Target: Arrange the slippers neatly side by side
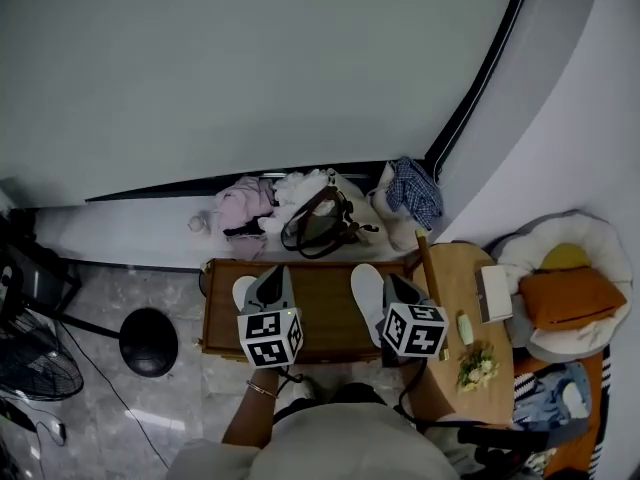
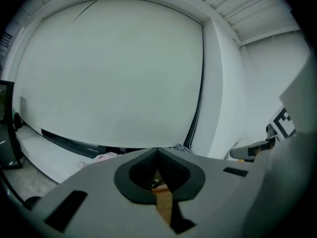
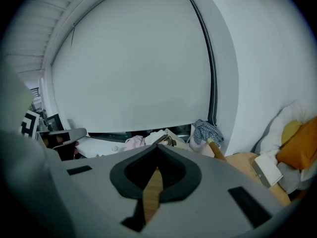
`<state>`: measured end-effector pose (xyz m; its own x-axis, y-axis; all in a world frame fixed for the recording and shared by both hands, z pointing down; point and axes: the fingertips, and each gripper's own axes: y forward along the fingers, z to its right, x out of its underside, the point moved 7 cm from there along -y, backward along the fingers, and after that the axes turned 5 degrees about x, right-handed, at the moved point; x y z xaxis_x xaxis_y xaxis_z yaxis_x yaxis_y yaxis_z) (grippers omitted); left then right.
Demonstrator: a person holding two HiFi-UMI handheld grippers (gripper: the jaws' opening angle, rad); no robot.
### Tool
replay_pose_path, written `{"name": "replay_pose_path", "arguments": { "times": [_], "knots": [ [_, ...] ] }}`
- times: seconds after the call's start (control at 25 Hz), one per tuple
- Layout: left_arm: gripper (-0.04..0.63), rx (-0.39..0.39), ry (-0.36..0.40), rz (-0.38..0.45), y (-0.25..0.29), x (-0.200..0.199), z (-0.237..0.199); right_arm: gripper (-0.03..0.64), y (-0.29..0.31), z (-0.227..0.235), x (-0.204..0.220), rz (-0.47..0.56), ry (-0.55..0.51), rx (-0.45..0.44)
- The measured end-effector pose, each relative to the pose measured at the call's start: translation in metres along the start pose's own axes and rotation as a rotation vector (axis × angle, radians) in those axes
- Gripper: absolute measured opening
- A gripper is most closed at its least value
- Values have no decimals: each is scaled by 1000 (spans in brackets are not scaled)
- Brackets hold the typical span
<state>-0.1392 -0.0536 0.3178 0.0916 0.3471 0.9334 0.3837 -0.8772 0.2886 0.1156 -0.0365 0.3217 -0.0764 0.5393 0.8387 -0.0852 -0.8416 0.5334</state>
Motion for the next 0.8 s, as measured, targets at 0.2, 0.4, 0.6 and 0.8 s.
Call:
{"name": "replay_pose_path", "arguments": {
  "times": [0.2,0.4,0.6,0.8],
  "knots": [
    [5,-49,-44,-38,6,17,5,34,18,10,2,-42,-21,-35],
    [5,-92,-61,-47,6,19,8,34,35,3,-6,-67,-65,-109],
    [5,-169,-89,-81,1,35,3,34,49,-11,-7,-87,-114,-194],
    [5,-239,-116,-123,-21,63,-1,34,56,-27,11,-127,-143,-262]
  ]
}}
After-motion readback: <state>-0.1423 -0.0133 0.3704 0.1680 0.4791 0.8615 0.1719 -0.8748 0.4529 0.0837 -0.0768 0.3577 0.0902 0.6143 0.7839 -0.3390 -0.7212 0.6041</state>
